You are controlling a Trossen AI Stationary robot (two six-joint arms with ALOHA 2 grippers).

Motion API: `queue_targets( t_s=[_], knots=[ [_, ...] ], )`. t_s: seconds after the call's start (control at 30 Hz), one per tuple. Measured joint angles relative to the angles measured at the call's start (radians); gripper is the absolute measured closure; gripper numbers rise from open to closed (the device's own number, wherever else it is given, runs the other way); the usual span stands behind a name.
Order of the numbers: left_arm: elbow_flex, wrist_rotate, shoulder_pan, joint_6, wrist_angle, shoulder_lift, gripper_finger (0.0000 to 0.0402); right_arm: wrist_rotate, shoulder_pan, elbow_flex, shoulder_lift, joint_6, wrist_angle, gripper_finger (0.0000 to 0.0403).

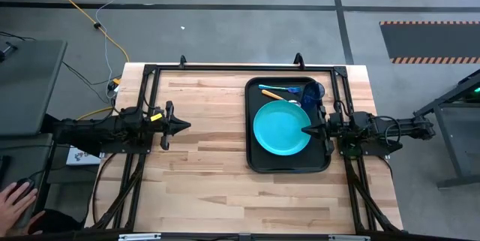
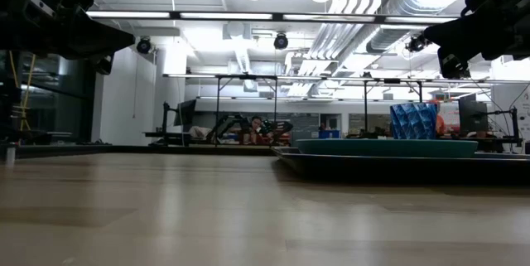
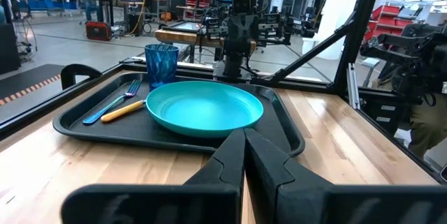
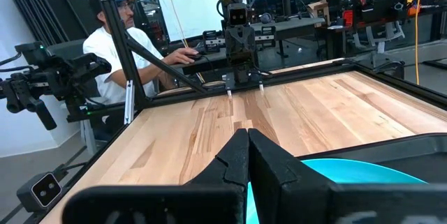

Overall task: Pick and place plate/cup/fork/spoon on tray
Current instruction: Return to Home Position

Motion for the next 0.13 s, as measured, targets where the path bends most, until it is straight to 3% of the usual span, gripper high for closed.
queue_targets(
  t_s=[0.13],
  knots=[
    [0.000, 0.000, 0.000, 0.000, 0.000, 0.000, 0.0401, 0.000, 0.000, 0.000, 0.000, 0.000, 0.000, 0.0402]
  ],
)
